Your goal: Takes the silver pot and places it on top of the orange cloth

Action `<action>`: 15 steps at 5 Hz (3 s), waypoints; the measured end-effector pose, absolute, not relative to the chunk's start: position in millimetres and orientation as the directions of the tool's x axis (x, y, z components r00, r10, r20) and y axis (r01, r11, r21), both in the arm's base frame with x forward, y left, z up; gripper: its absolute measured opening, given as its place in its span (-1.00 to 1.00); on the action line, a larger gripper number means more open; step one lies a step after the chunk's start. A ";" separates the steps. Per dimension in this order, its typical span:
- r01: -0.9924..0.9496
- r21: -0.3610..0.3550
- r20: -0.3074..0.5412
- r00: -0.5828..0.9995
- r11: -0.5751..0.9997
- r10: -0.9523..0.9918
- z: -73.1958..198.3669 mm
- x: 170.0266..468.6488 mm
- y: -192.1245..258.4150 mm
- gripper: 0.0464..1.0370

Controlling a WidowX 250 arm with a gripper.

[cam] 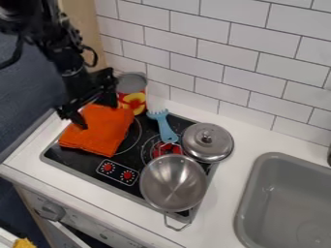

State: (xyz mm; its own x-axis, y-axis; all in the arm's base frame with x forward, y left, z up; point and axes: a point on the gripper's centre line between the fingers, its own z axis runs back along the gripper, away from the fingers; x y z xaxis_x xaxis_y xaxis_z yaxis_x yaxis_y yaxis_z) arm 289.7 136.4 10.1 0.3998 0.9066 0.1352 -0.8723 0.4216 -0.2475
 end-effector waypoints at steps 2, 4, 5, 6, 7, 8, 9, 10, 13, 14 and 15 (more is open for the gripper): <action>-0.788 -0.304 0.115 0.528 0.536 0.842 0.7 257.5 106.2 0.92; -0.665 -0.283 0.115 0.692 0.692 0.712 -8.9 233.9 61.6 0.92; -0.599 -0.280 0.131 0.750 0.750 0.648 -15.8 225.6 47.1 0.92; -0.576 -0.256 0.148 0.770 0.776 0.620 -27.6 228.8 42.5 0.92; -0.564 -0.242 0.129 0.788 0.790 0.602 -40.0 234.3 36.9 0.92; -0.558 -0.226 0.114 0.799 0.799 0.590 -52.0 237.6 31.1 0.92; -0.558 -0.228 0.110 0.799 0.798 0.591 -58.4 239.4 27.7 0.86; -0.569 -0.223 0.132 0.787 0.792 0.603 -59.0 239.9 28.4 0.29; -0.571 -0.234 0.108 0.789 0.787 0.604 -54.5 240.4 32.4 -0.92; -0.601 -0.249 0.114 0.761 0.760 0.639 -45.7 241.8 40.3 -0.93; -0.648 -0.304 0.127 0.699 0.698 0.704 -30.6 245.2 51.0 -0.94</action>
